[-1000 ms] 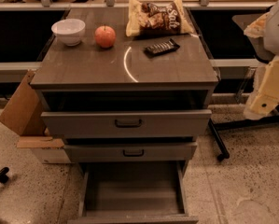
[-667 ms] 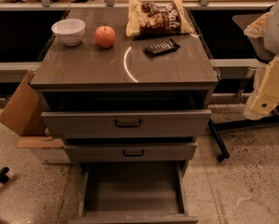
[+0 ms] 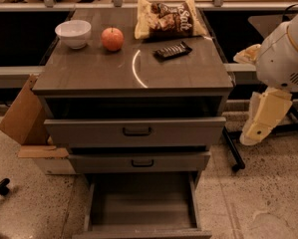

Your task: Close bottom drawer

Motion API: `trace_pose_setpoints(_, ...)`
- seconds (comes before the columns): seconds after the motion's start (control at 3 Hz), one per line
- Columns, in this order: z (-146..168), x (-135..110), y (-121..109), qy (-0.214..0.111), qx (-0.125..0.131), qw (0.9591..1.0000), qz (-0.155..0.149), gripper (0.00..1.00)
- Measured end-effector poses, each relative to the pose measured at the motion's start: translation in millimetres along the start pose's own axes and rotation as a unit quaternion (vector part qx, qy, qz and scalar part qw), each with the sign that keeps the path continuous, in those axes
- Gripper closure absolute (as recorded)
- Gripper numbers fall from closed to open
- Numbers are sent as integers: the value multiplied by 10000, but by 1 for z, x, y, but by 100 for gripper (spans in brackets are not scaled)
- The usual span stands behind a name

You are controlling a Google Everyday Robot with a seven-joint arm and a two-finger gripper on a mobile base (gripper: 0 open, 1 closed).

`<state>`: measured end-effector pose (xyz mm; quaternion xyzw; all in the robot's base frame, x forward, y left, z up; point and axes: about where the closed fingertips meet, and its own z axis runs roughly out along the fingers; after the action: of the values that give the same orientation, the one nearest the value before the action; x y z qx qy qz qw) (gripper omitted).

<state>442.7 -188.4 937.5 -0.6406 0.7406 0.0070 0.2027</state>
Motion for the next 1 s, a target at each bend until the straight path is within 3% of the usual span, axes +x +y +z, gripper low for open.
trace_pose_setpoints(0.33, 2, 0, 1, -42, 5, 10000, -37, 0)
trace_pose_setpoints(1.0, 70, 6, 25, -264, -276, 9972, -646, 0)
